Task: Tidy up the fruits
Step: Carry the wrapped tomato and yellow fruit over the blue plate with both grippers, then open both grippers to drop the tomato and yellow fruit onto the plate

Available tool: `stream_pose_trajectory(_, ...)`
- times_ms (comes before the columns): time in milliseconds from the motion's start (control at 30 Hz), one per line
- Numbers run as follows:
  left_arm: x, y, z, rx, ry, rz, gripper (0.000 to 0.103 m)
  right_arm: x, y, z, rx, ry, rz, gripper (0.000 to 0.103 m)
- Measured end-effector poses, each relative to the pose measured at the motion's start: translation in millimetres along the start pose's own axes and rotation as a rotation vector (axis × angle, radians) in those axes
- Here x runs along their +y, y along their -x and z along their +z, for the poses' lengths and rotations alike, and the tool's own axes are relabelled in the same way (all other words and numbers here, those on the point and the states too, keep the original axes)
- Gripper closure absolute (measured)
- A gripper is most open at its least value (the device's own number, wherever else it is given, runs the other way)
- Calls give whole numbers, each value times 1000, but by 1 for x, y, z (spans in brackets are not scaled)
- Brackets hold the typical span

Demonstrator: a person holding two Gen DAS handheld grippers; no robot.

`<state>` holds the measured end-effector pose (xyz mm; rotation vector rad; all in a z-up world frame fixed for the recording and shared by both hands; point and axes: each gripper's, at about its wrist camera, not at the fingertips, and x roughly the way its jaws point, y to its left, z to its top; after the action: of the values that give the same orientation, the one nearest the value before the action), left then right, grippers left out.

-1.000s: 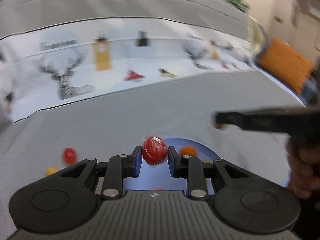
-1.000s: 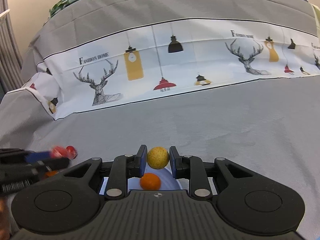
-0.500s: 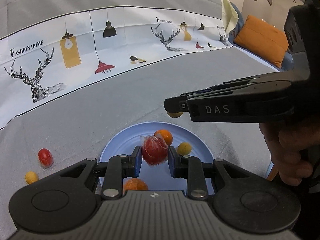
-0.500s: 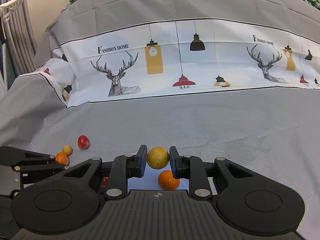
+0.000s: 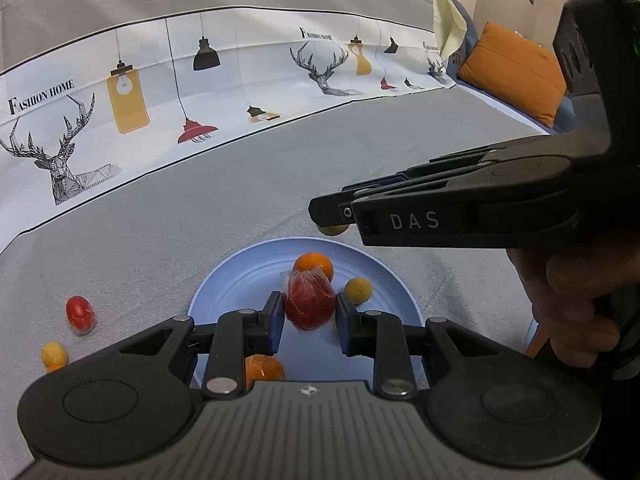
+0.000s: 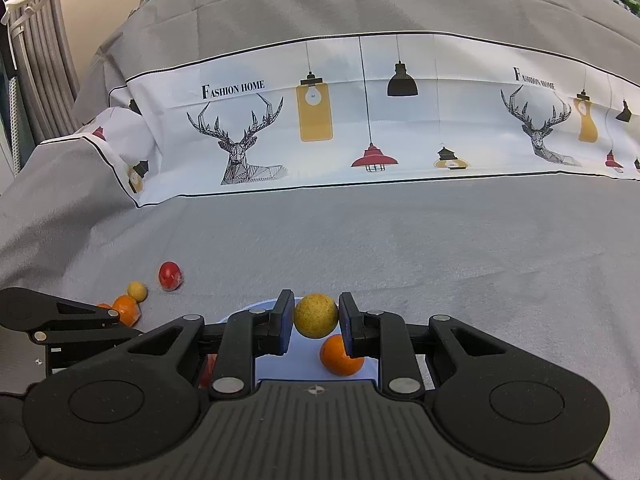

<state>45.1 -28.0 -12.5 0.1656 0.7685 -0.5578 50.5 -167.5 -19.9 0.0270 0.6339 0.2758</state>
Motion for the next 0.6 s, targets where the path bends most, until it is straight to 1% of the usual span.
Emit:
stream_pose_trajectory(500, 0, 1, 0, -2, 7, -13, 72, 0, -2, 0, 18, 11, 10, 78)
stream_pose_trajectory(600, 2, 2, 0, 0, 23, -17, 68, 0, -3, -1, 31, 8, 13, 78)
